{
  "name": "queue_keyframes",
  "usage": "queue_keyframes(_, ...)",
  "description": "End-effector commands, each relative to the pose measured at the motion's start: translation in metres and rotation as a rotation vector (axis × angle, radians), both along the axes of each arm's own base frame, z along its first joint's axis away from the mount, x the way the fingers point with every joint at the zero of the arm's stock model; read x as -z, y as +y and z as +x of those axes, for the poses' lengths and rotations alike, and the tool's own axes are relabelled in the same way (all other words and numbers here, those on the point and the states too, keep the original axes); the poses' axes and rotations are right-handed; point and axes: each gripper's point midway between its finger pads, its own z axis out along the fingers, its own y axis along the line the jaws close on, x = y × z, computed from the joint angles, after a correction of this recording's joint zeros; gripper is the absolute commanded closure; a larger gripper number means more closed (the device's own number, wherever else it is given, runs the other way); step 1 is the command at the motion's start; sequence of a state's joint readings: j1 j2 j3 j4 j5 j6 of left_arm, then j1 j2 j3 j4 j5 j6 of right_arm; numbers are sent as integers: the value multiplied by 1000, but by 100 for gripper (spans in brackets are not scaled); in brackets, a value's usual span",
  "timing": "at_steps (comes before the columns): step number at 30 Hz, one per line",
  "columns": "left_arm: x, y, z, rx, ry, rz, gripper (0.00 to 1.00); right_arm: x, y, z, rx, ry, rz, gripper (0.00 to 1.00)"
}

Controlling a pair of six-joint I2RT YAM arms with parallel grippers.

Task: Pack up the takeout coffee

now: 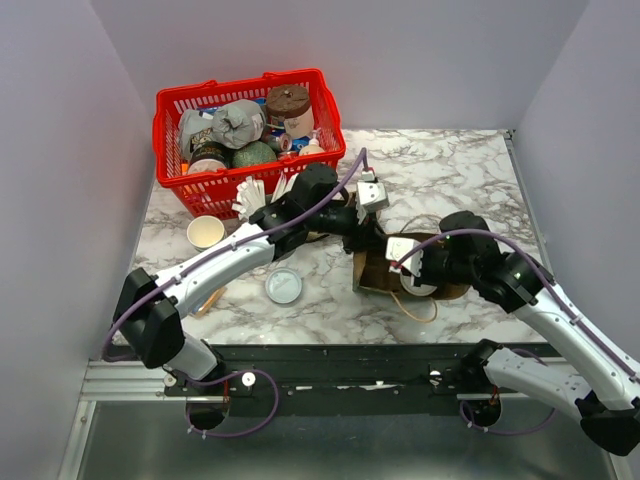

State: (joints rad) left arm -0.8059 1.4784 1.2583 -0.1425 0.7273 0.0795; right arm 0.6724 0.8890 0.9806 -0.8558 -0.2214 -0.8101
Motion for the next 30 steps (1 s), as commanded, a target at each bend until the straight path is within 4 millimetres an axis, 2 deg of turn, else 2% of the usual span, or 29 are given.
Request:
queue_keyframes(1,-17,-8,13,-28,50,-29,64,-27,-2,11,49,-54,27,91)
queue_keyframes(3,-21,-9,18,-46,67,-35,56,-35,-1,12,55,-70,36,90)
queue_keyframes(9,-41,-17,40,-105,81,-65,46,-52,-6,17,69,-135,48,89)
queue_keyframes(15,-71,-19,60,-149,30,-98,40,-79,-13,31,128,-239,67,87)
queue_keyframes(16,-83,-19,64,-157,8,-113,39,-84,-15,35,149,-263,66,87)
queue_keyframes(18,-91,-16,70,-183,-22,-108,36,-100,-15,44,181,-320,94,87)
queue_keyframes(19,-103,-15,72,-185,-63,-120,35,-108,-22,53,241,-358,90,87)
queue_keyframes(21,-112,-10,74,-197,-96,-111,33,-133,-22,68,301,-436,143,87)
queue_keyframes(22,-125,-5,76,-212,-143,-121,32,-143,-25,73,341,-464,165,87)
queue_keyframes(24,-130,4,76,-232,-172,-104,29,-170,-19,80,356,-529,248,87)
queue_keyframes(25,-140,14,75,-260,-205,-108,28,-175,-13,83,349,-530,274,87)
queue_keyframes(27,-142,31,77,-291,-249,-76,25,-195,-10,86,361,-565,331,87)
queue_keyframes(28,-150,43,72,-309,-274,-75,25,-208,-11,90,381,-586,348,87)
queue_keyframes(30,-144,69,78,-371,-300,-10,23,-225,-13,96,406,-628,370,87)
